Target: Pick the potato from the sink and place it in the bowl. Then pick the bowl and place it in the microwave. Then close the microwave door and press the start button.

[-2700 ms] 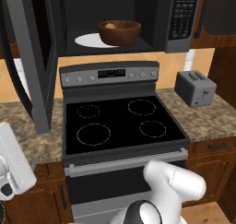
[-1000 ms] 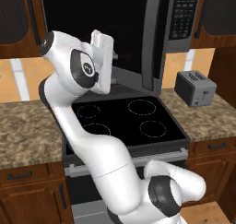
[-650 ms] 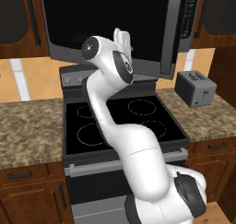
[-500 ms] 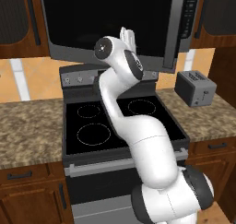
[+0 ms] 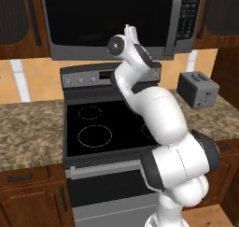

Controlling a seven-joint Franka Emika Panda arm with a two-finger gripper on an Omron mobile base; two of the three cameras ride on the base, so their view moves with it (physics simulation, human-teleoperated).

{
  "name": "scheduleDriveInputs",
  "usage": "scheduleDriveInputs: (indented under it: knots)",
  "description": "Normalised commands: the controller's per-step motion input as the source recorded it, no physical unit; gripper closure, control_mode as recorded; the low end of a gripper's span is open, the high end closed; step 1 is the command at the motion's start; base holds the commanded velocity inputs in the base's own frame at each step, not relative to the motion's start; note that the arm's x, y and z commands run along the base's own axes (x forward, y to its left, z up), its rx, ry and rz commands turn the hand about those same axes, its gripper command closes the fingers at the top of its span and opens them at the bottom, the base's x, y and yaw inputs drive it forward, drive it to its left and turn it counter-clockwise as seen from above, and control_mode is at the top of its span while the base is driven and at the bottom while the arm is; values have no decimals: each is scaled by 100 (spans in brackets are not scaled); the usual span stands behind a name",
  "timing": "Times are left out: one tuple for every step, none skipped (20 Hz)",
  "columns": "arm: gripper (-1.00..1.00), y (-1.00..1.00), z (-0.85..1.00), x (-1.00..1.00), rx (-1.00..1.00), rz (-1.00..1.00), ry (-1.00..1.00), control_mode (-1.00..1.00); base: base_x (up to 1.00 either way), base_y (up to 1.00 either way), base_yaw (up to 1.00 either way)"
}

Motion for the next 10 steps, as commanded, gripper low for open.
scheduleDriveInputs:
  knots:
    - [-100, -1, 0, 77, -2, 1, 0, -100, 0, 0, 0]
    - [-100, -4, 0, 71, -1, 1, 0, -100, 0, 0, 0]
    - [-100, 0, 0, 66, -2, 1, 0, -100, 0, 0, 0]
    - [-100, -14, 0, 22, 0, 4, 0, -100, 0, 0, 0]
    - [-100, -8, 0, 0, 0, 5, -1, -100, 0, 0, 0]
    - [-100, -9, 0, 0, 0, 8, 0, -100, 0, 0, 0]
    - [-100, 0, -2, 19, 0, 4, 0, -100, 0, 0, 0]
    - [-100, 0, -19, 43, 0, 4, 0, -100, 0, 0, 0]
    - [-100, 0, -28, 64, 0, 3, 0, -100, 0, 0, 0]
    - [-100, -1, -33, 74, 0, 3, 0, -100, 0, 0, 0]
